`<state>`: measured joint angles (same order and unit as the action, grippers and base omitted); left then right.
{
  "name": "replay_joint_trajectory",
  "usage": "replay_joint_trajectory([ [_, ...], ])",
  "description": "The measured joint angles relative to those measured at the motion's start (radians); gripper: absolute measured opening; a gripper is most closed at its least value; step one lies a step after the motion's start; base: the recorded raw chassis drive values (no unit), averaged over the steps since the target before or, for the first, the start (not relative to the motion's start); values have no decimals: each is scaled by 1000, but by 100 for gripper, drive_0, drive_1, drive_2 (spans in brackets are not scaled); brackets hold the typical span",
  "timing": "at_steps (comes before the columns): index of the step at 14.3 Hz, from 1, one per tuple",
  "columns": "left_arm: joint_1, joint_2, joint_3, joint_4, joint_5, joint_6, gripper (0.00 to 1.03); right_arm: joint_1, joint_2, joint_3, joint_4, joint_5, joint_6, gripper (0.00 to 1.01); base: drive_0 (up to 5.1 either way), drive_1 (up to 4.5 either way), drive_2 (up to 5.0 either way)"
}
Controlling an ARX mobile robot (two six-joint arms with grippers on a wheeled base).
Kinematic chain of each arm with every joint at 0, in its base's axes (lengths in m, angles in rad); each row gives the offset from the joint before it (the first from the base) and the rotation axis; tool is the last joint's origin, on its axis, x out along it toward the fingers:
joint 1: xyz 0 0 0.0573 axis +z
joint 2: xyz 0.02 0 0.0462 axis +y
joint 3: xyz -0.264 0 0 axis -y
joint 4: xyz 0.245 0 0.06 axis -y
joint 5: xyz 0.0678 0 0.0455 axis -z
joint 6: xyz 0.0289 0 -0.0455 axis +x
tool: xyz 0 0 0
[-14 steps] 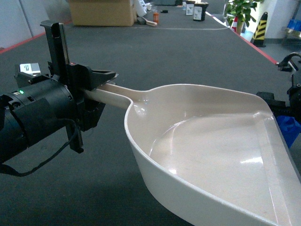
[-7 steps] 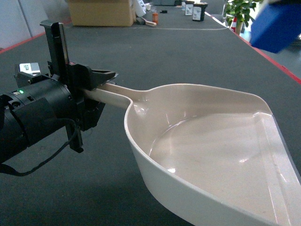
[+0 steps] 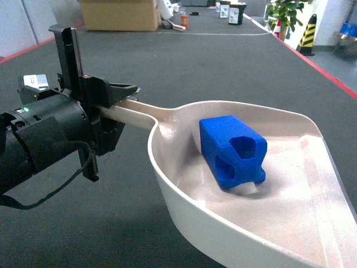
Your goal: Place part in tray to right shelf
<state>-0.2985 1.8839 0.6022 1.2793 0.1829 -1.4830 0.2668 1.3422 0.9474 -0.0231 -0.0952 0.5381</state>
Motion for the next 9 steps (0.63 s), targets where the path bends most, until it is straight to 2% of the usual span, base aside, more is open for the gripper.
replay_joint_trajectory([
  [1,0,0,0,0,0,-1,13,-56,-136,-48,27,53,-56,98,0,0,0],
  [2,0,0,0,0,0,-1,13,-94,-238,-133,117,142,-142,98,0,0,0],
  [3,1,0,0,0,0,-1,13,-107,-328,-240,230,237,-258,95,0,0,0],
  [4,1,0,0,1,-3,-1,13,-126,-386,-348,401,237,-402,79,0,0,0],
  [5,1,0,0,0,0,-2,13,-138,-428,-442,459,221,-468,64,0,0,0],
  [6,0,0,0,0,0,-1,13,-158,-461,-526,481,206,-504,49,0,0,0],
  [8,0,0,0,0,-1,-2,13,-185,-549,-645,518,183,-523,18,0,0,0],
  [9,0,0,0,0,0,-2,13,-229,-594,-693,522,114,-531,2,0,0,0],
])
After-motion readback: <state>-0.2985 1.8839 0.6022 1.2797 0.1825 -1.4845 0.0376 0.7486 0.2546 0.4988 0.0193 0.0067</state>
